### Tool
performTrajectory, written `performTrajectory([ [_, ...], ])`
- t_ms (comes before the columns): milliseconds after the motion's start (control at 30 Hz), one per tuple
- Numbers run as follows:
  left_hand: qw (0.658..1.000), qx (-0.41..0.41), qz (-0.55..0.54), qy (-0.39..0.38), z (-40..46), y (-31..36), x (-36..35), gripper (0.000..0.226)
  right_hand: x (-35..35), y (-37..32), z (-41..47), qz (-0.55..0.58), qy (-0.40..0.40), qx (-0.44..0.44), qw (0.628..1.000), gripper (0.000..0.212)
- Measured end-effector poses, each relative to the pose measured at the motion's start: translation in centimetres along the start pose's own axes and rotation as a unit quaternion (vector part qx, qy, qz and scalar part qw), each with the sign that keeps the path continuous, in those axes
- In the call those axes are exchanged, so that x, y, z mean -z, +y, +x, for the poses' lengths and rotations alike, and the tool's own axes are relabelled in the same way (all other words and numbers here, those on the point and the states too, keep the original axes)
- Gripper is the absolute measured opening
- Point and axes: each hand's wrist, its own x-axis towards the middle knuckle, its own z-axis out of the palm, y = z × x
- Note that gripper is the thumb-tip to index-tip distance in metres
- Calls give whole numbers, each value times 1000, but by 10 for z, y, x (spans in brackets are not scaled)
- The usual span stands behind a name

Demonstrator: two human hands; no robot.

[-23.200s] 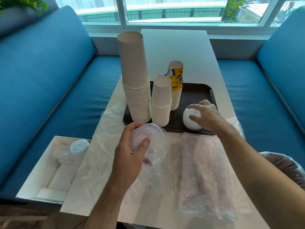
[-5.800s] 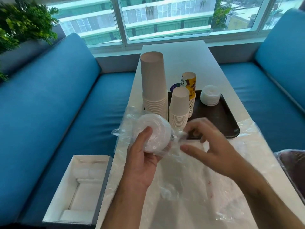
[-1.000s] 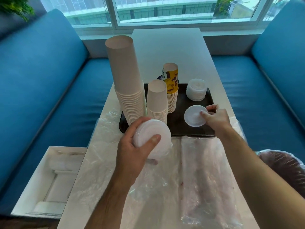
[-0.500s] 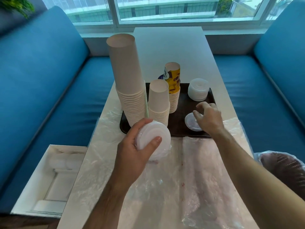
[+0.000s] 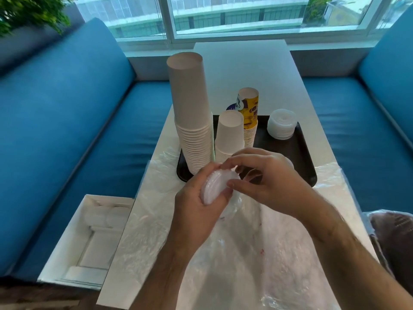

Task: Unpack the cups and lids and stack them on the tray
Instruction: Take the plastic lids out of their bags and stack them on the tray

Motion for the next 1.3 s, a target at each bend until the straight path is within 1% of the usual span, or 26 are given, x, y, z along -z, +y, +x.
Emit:
performTrajectory([
  [100,1000,-3,19,-4,-3,0,1,47,-3,-3,0,-38,3,9,999,33],
  [233,999,-16,49,-3,-5,-3,2,58,-3,-9,0,-80,-2,41,996,33],
  [333,998,-23,66,-5,-7,-3,4,58,-4,-14,0,-103,5,66,992,31],
  [533,999,-18,47,-14,-11,3,7,49,-4,-17,-2,-98,31,78,992,26],
  [667,999,-16,19,-22,-13,-1,12,49,-1,-21,-3,-87,9,50,995,23],
  [767,999,-26,18,-28,-13,-4,15,56,4,-21,-4,-52,-33,14,998,26],
  [867,998,-35,31,-35,-13,-6,16,63,9,-17,-3,3,-57,-18,998,26],
  [967,998,-41,17,-36,-12,-7,17,67,13,-13,-3,57,-70,-22,996,20],
  [1067,998,-40,9,-46,-13,-6,18,71,15,-11,-4,119,-85,-33,989,24],
  [1133,997,-53,3,-63,-13,-4,18,79,15,-8,-3,140,-88,-42,985,28],
  [1200,995,-65,11,-81,-14,-3,19,91,15,-6,0,143,-95,-53,984,28],
  [1233,994,-69,19,-87,-14,-4,19,92,15,-6,1,149,-99,-57,982,27],
  [1300,992,-77,31,-95,-13,-5,20,83,16,-4,2,178,-104,-66,976,25],
])
